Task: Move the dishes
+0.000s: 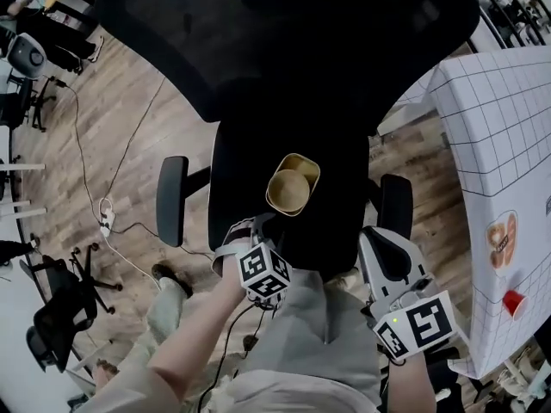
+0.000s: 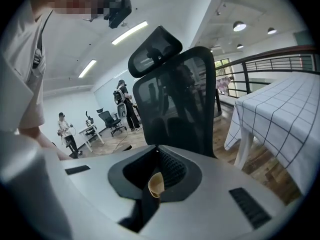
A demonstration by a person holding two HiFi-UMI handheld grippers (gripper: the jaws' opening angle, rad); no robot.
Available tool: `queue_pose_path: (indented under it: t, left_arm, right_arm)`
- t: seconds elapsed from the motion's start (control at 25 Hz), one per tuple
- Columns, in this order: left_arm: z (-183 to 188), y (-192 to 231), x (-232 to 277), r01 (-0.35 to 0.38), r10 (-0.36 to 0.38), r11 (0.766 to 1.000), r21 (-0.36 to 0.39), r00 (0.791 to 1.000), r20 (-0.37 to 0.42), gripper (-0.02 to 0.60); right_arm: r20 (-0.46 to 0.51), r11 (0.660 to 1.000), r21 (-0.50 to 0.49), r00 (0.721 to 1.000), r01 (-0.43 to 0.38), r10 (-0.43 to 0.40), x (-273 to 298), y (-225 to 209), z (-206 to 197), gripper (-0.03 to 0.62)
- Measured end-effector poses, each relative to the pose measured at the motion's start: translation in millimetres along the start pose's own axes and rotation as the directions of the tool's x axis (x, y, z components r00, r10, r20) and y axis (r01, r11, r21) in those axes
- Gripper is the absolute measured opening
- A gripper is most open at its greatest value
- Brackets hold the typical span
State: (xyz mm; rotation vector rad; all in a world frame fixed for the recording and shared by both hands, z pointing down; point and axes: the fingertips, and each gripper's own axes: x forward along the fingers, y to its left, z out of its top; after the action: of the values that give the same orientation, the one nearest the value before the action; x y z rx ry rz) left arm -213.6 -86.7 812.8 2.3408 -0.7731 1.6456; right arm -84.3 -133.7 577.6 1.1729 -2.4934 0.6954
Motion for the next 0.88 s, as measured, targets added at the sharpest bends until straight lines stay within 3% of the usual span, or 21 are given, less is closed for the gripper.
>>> queue_pose_path:
  t: [0.16, 0.6, 0.88]
  left_arm:
    - [-22, 0, 35, -0.004, 0.005, 1.0, 0.014, 1.0, -0.022, 0.118]
    - [-32, -7, 97, -0.002, 0.013, 0.98, 0.198, 0.998, -0.057, 0.118]
    - [-20, -7, 109, 0.02, -0.009, 0.979, 0.204, 0.998, -0.055, 0.115]
  right_arm:
    - [-0.025, 1.0, 0.019, 1.0, -0.013, 0.013, 18, 0, -34, 0.026]
    - [-0.034, 1.0, -0.003, 0.999, 0.01, -0.01, 37, -6, -74, 0.025]
    - [-0.038, 1.0, 0.025, 0.999, 0.014, -0.013, 38, -2, -87, 0.025]
